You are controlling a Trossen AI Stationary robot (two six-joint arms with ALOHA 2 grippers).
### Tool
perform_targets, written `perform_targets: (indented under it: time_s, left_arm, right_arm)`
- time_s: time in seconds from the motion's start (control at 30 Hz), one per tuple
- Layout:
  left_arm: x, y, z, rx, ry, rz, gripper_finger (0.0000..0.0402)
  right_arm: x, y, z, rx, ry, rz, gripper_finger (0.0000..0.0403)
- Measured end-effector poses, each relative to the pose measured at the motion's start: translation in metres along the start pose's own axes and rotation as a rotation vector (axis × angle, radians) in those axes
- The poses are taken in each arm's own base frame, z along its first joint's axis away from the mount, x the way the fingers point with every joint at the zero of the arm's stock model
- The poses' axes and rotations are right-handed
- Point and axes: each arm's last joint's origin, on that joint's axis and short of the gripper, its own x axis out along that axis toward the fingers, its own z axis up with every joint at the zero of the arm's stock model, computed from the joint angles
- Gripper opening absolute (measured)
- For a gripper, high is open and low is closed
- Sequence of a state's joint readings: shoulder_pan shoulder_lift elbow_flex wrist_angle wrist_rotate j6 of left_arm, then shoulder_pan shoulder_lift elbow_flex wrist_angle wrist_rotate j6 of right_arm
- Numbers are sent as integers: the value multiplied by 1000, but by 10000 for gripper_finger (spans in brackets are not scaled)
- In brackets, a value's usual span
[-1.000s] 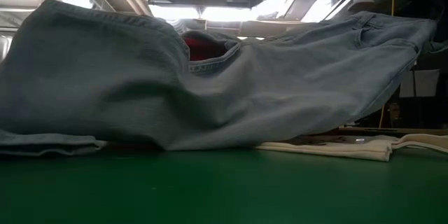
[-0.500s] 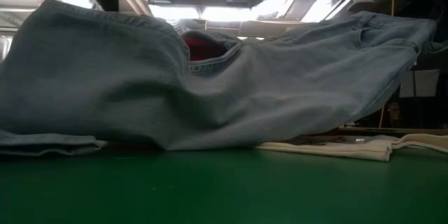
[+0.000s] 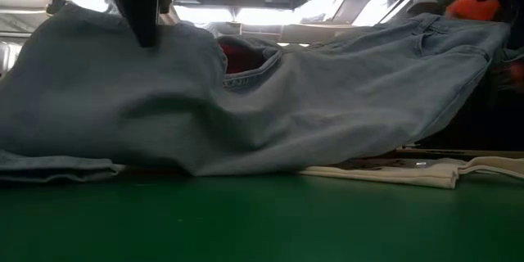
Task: Fold laundry
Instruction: Fold the light blue pants
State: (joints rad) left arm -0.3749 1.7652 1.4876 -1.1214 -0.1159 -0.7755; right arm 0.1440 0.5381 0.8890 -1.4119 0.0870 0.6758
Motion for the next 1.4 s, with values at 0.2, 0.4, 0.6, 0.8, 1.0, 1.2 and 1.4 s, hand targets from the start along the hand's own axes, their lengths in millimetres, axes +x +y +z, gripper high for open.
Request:
perform_targets:
  time_s: [0.2, 0.4, 0.6, 0.8, 1.0, 1.2, 1.4]
  left_arm:
    - [-31, 19, 2, -84, -15, -114, 10]
    - [-74, 30, -14, -142, -55, -261, 5]
    - [-114, 38, -40, -229, -102, -380, 4]
    - [-132, 38, -61, -295, -114, -428, 4]
    - [-130, 33, -65, -302, -157, -377, 3]
    - [-124, 28, -64, -326, -93, -390, 3]
    - [-117, 23, -65, -392, -51, -349, 3]
  right_arm:
    - [-20, 3, 5, 8, -39, 85, 16]
    - [-47, 7, 9, 8, -72, 234, 16]
    - [-63, 16, 18, -11, -138, 415, 16]
    - [-71, 28, 28, -76, -205, 627, 16]
    - [-73, 31, 31, -185, -263, 654, 16]
    - [-52, 36, 30, -193, -135, 683, 16]
    - [-21, 36, 23, -122, 45, 650, 16]
